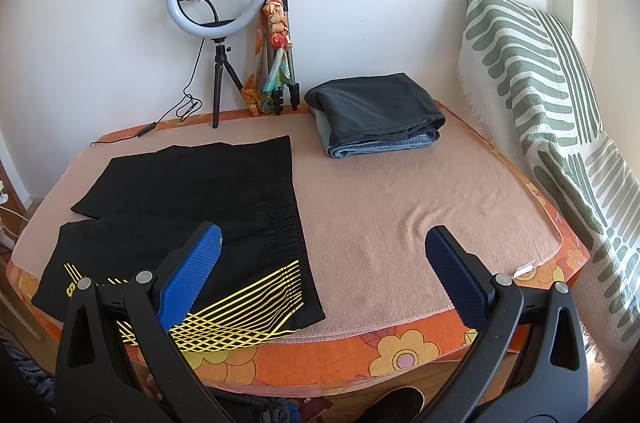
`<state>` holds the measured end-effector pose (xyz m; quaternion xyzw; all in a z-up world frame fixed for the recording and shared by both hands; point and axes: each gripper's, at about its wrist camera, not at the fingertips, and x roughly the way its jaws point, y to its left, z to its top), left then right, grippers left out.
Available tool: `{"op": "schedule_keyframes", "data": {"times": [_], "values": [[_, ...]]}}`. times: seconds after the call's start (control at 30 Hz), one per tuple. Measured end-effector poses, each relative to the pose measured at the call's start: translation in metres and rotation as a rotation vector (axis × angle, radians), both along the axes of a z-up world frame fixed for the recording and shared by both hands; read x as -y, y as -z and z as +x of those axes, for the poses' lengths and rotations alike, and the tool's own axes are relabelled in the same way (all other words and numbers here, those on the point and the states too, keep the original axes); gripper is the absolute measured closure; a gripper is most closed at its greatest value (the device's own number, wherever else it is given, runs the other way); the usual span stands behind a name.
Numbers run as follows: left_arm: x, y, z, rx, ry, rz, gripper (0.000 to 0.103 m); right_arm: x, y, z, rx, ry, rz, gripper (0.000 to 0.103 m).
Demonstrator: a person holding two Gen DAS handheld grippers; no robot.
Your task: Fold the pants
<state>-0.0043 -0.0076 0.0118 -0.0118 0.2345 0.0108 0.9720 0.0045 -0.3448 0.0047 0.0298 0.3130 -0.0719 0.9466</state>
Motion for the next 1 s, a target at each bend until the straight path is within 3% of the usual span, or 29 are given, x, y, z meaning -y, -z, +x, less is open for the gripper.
{"op": "schedule_keyframes", "data": {"times": [1.0], "values": [[0.0041, -0.001, 0.0002, -0.005, 0.003, -0.002, 0.0, -0.0012, 0.0012, 0.0007, -0.002, -0.001, -0.001, 0.0]]}}
